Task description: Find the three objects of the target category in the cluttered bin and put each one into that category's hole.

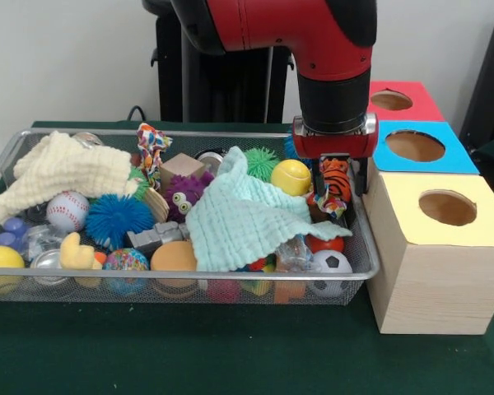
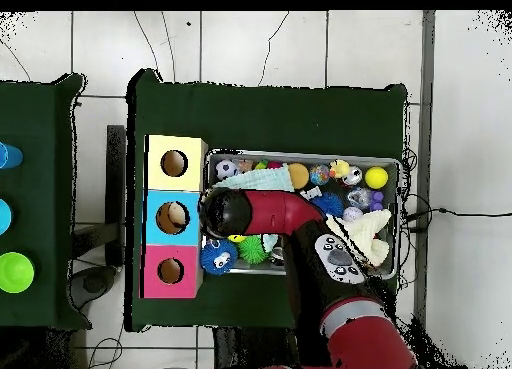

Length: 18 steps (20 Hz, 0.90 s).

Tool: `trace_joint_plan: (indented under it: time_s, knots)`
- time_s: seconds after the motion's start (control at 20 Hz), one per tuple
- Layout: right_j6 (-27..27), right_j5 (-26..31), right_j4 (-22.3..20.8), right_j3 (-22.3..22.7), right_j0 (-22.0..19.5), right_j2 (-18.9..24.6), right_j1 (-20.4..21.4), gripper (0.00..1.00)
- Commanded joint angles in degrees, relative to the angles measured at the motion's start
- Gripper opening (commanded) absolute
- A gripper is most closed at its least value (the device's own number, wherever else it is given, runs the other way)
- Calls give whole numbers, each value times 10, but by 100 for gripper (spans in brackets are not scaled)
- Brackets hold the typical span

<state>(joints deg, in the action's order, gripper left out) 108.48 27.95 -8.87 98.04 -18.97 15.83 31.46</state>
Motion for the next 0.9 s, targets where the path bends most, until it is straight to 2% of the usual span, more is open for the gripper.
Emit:
trace_joint_plan:
  time_s: [0.05,0.35,0.55,0.75,0.9]
  knots:
    - [19,20,11,-2,-6,43,-40,100]
    - [-5,51,12,-10,-16,54,-58,100]
    - [-36,81,5,-23,-28,62,-89,100]
    - [-55,69,-15,-44,-35,60,-130,100]
    - [-58,60,-24,-52,-39,63,-144,100]
